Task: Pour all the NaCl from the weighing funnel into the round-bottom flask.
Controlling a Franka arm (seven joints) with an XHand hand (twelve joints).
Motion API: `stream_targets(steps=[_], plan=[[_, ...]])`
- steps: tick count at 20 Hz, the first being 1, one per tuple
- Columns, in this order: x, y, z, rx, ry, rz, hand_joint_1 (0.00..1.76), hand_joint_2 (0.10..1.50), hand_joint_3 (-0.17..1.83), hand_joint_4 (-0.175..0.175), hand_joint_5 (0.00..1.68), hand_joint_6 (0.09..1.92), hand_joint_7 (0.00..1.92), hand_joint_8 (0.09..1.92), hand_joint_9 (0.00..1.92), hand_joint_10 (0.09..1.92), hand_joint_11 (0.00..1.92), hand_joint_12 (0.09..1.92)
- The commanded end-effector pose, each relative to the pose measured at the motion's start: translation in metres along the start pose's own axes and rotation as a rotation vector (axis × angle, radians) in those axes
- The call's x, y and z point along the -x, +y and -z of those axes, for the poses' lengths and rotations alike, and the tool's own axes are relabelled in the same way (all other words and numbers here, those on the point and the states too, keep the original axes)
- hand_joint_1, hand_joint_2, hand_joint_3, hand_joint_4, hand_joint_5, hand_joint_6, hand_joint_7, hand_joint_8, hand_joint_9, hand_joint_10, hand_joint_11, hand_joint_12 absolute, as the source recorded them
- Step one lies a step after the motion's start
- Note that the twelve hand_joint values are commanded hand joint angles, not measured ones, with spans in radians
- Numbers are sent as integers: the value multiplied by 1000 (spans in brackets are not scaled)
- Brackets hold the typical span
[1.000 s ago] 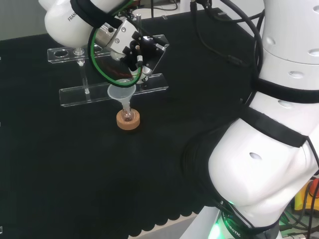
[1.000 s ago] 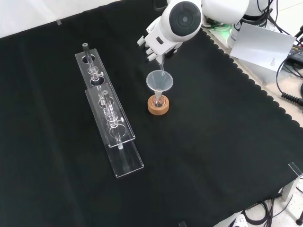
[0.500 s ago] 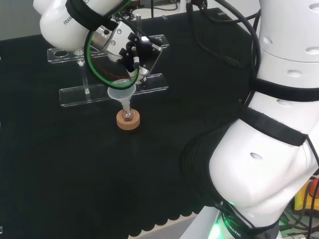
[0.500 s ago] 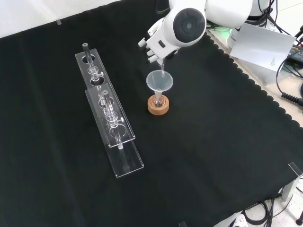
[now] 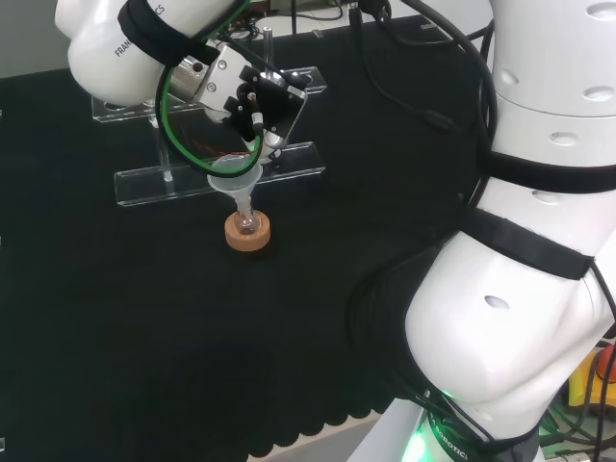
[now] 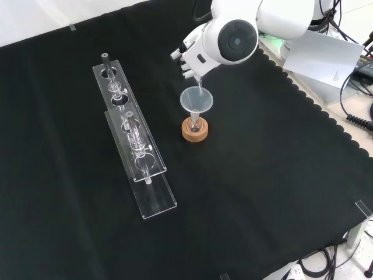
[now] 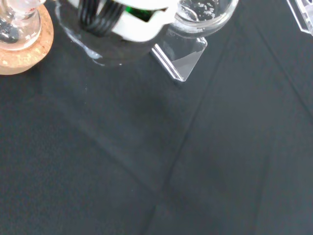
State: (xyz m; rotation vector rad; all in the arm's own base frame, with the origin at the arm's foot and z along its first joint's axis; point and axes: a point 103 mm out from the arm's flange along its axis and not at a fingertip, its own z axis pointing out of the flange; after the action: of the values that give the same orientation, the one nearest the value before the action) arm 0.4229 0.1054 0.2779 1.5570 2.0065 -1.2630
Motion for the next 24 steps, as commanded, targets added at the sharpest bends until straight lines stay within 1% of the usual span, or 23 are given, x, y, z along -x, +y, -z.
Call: stream_targets(steps=[1,8,23,24], plan=[[0,-1,2,-1,-19,-5,1285,1006,39,-175,1157,715,1198,681,1397,118,1037,919],[-2,-3,8,-3,-56,-11,1285,1008,37,-175,1156,717,1197,683,1397,115,1045,918],[2,-2,5,-10,-65,-18,1285,1012,31,-175,1154,721,1194,688,1399,110,1054,909],[3,-1,4,-12,-66,-18,1275,1005,34,-91,1155,734,1228,619,1400,108,1056,904]])
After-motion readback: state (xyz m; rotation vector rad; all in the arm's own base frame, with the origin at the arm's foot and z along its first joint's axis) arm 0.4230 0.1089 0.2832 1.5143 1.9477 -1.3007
